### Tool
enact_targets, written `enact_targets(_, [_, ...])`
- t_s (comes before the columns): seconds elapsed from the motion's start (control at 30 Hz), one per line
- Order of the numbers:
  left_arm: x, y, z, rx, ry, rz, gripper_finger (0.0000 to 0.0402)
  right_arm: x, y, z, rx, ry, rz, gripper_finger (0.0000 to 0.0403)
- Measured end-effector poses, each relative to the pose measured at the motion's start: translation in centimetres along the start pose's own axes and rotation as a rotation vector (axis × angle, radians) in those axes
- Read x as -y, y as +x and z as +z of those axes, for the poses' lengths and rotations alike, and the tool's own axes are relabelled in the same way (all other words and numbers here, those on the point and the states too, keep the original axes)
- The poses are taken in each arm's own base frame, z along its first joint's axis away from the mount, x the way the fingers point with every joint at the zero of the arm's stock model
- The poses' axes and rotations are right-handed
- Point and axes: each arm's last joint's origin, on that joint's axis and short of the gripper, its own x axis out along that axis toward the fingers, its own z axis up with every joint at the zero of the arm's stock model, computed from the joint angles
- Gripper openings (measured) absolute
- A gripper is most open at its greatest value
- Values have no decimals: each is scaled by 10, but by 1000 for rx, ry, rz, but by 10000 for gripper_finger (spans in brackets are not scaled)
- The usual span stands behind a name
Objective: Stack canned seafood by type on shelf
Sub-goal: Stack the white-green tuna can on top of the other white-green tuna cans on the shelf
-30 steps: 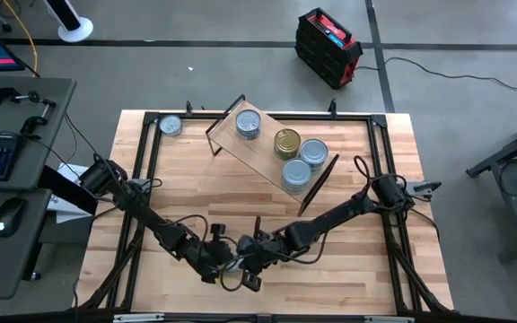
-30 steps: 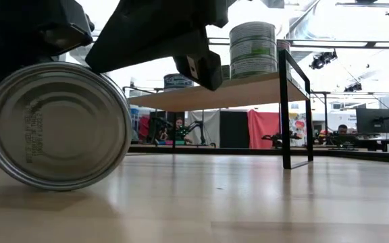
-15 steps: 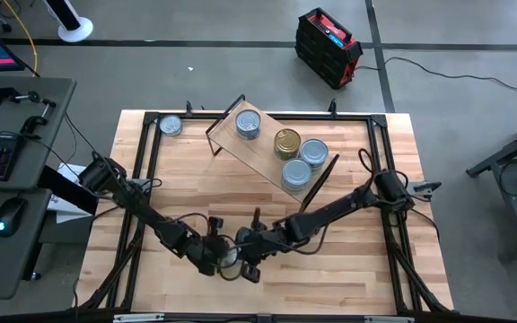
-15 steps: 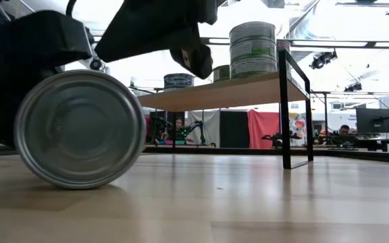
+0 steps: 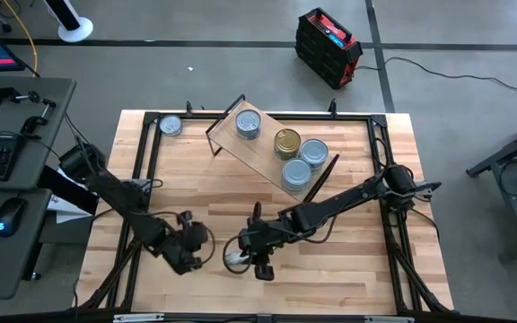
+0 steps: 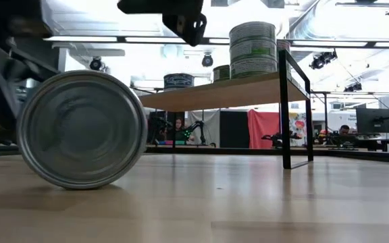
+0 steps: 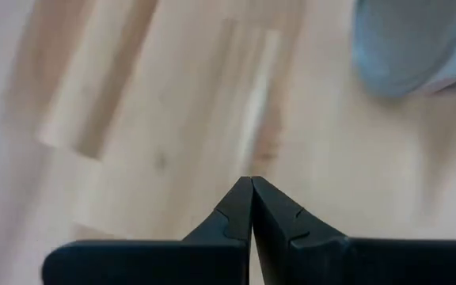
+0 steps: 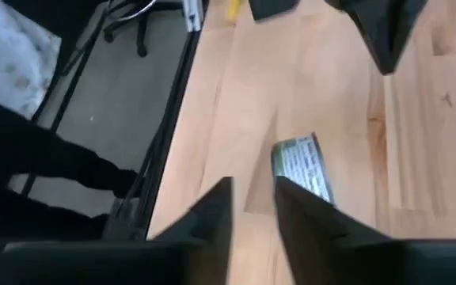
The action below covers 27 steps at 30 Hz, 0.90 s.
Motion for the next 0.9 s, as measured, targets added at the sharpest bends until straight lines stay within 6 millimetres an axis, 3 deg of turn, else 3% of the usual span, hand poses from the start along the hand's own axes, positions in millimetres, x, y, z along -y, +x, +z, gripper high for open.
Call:
enact_targets(0.23, [25, -18, -20, 43, -301, -139, 1, 4, 0, 1, 6, -145, -43, 231])
enact_targets(0.37, [33, -25, -30, 74, -402, -178, 1, 9, 9, -3, -4, -228, -95, 293])
enact_targets(0.6, [36, -29, -34, 105, -512, -182, 1, 17, 32, -13, -27, -264, -123, 309])
enact_targets(0.9, [33, -27, -33, 110, -513, -157, 1, 26, 57, -28, -72, -271, -136, 309])
